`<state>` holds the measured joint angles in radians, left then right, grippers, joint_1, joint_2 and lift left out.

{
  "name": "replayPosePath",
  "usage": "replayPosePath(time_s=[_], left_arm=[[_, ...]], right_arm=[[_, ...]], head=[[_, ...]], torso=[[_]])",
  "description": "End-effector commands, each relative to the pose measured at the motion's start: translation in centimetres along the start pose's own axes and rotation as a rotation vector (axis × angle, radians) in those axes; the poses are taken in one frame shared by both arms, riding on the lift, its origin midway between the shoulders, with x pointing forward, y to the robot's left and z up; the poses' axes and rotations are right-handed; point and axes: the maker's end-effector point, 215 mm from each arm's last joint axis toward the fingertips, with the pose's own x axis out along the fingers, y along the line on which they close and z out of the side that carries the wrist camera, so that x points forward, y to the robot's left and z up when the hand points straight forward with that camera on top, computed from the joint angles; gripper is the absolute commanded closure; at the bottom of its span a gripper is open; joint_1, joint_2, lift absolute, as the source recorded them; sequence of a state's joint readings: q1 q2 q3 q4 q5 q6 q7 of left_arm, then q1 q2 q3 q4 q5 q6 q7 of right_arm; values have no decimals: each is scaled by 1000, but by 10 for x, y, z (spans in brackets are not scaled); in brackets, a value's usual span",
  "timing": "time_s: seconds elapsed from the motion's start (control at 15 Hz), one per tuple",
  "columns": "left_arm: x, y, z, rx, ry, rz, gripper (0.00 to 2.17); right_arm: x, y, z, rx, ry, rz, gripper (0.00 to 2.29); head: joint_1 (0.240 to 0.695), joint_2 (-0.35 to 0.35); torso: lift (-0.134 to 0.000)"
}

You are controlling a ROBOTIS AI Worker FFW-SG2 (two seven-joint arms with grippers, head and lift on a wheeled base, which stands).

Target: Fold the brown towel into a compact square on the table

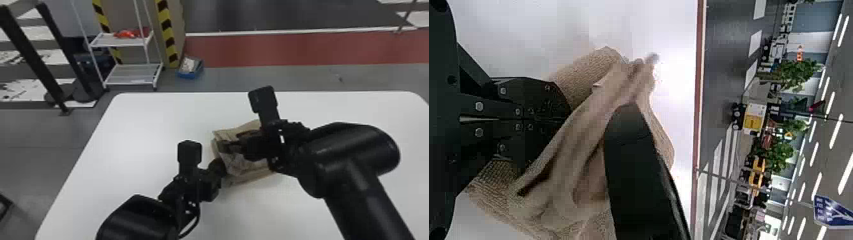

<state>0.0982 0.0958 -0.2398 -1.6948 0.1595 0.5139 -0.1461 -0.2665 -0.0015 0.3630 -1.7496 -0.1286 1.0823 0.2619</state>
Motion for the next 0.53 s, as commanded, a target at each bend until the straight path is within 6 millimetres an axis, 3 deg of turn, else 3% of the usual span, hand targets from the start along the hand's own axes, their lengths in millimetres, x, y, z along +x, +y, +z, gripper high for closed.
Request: replayPosePath(time_s=[0.0, 0.07, 0.2, 0.27, 0.33, 0.4, 0.47], left_arm=[[0, 3, 3, -1, -8, 5, 1706], [0, 6, 3, -3, -11, 10, 1706], [-1, 7, 6, -6, -20, 10, 1706], [-1, 7, 9, -9, -30, 8, 1706], [-1, 7, 12, -13, -39, 7, 1703], [-2, 8, 13, -15, -41, 7, 1703], [-3, 9, 14, -18, -43, 5, 1703]], right_arm=[[-31, 0, 10, 74, -48, 30, 63], [-46, -9, 6, 99, -47, 24, 63], [-74, -50, -9, 87, -46, -64, 107], [-87, -62, -15, 89, -46, -80, 350], [-102, -75, -29, 96, -33, -97, 957], [-116, -80, -51, 126, -1, -87, 1730], [-135, -79, -61, 160, -1, -61, 2003]], head=[[695, 109], [695, 108], [695, 92], [695, 79], [695, 59], [695, 37], [695, 16]], torso=[[-118], [-118], [-118], [-118], [-118], [-118], [-118]])
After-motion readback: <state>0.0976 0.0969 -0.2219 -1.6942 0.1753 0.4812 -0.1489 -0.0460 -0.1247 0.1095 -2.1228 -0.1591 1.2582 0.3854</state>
